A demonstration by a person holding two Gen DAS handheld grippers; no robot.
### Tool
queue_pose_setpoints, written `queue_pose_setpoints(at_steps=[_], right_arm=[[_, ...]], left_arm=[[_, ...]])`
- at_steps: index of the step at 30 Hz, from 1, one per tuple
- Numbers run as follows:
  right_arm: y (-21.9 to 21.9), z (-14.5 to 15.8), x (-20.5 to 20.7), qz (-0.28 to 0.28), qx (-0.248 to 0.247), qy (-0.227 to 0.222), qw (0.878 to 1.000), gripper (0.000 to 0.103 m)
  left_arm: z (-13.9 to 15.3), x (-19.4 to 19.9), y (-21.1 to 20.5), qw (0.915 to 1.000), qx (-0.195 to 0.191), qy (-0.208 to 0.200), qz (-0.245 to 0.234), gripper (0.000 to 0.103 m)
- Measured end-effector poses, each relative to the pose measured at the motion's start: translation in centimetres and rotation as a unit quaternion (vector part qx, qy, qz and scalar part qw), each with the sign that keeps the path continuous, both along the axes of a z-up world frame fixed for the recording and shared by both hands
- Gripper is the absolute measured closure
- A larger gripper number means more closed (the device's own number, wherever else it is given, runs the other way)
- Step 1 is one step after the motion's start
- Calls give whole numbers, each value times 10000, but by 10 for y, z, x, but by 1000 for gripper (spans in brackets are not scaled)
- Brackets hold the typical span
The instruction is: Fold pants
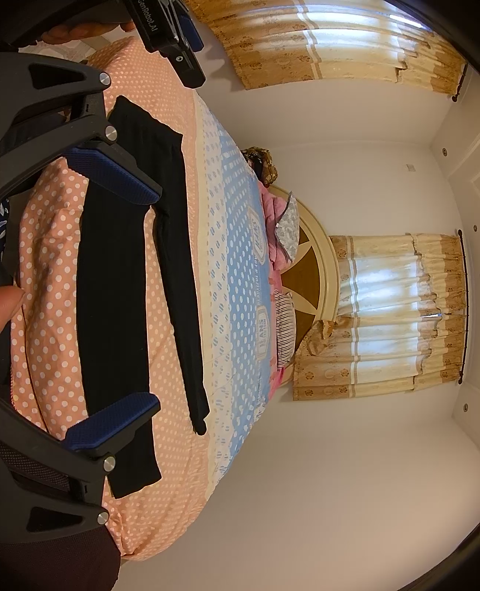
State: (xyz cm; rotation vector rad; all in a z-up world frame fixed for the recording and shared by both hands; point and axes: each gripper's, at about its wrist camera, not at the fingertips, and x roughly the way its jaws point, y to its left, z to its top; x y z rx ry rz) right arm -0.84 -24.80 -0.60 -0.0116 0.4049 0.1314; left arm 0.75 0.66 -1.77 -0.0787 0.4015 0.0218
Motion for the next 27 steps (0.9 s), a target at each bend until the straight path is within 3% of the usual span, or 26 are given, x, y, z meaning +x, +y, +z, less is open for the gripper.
queue_pose_setpoints(at_steps=[14,18,22,27], right_arm=[[-6,-20,24,32,-47,142,9999,1],[-6,-41,62,-36,-277,369,9989,1],[-15,-64,111,-154,-233,688,9972,1],[-33,-86,176,-223,-185,993,9946,1]], left_arm=[[-20,30,7,9995,168,285,3,0],[-38,76,35,9977,594,329,-7,0],[-72,152,104,9933,648,890,344,0],[-117,239,192,9802,700,1580,967,0]])
